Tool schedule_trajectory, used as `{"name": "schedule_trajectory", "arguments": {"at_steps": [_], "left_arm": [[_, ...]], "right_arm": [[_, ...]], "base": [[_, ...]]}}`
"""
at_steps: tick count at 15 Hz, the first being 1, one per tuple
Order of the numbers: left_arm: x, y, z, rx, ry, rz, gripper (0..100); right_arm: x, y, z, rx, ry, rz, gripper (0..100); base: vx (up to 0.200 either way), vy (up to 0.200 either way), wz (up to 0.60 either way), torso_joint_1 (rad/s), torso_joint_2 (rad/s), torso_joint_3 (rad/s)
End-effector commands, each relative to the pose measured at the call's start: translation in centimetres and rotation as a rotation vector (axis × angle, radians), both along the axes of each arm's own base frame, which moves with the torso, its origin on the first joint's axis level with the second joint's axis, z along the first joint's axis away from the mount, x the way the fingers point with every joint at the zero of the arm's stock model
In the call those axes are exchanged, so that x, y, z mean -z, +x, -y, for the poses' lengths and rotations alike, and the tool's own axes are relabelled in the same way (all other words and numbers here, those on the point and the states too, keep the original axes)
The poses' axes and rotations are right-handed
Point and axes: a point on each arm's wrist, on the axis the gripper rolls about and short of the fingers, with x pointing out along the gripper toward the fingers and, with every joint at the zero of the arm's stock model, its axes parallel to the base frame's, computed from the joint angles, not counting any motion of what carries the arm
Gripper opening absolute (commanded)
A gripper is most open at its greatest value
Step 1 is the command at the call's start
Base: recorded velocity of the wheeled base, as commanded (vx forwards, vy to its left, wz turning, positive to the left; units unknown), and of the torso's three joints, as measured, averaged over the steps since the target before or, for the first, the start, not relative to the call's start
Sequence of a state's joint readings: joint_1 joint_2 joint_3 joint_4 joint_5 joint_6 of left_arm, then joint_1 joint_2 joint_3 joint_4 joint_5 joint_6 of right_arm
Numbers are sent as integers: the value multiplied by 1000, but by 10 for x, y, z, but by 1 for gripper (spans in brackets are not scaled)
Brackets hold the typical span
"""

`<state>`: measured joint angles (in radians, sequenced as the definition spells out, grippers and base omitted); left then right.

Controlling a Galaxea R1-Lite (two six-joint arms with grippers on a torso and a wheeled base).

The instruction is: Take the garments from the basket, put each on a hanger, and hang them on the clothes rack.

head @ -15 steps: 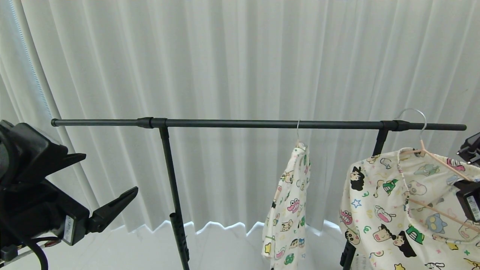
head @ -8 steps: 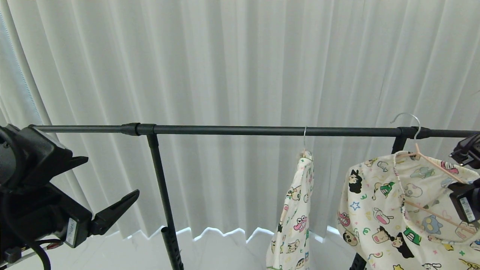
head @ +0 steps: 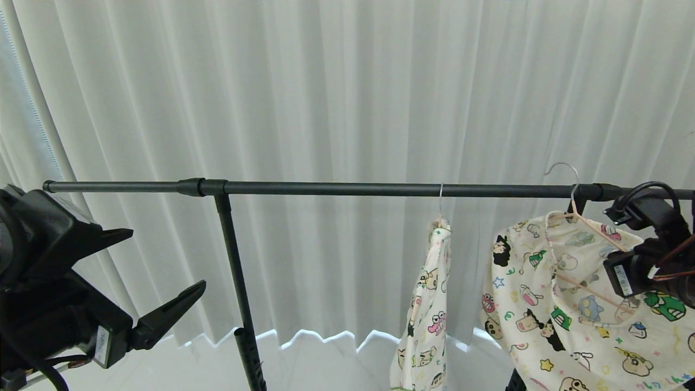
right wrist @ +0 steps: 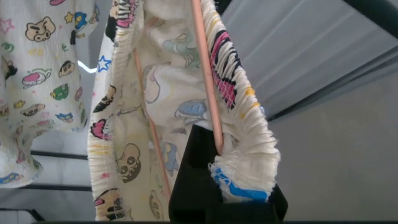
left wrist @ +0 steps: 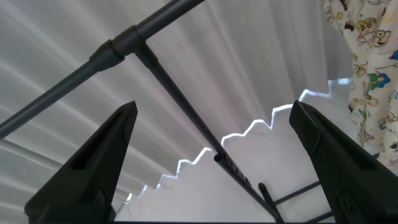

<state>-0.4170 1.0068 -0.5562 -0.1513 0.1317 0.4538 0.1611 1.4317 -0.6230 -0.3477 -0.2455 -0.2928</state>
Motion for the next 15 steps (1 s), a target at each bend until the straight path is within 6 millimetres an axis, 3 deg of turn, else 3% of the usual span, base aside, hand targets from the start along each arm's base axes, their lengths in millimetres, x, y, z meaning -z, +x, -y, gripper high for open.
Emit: {"name": "schedule_trajectory", "arguments": {"at_steps": [1, 10, 15], "left_arm": [[0, -1, 1, 6, 0, 2, 100], [2, -1, 0, 8, 3, -3, 100], [2, -2, 0, 8, 3, -2, 100]], "right_arm": [[20, 18, -3, 0, -10, -63, 0], [38, 42, -21, -51, -4, -35, 0], [39, 41, -26, -66, -4, -38, 0]], "base": [[0, 0, 0, 0, 0, 0], [0, 0, 0, 0, 0, 0], [0, 0, 0, 0, 0, 0]]}}
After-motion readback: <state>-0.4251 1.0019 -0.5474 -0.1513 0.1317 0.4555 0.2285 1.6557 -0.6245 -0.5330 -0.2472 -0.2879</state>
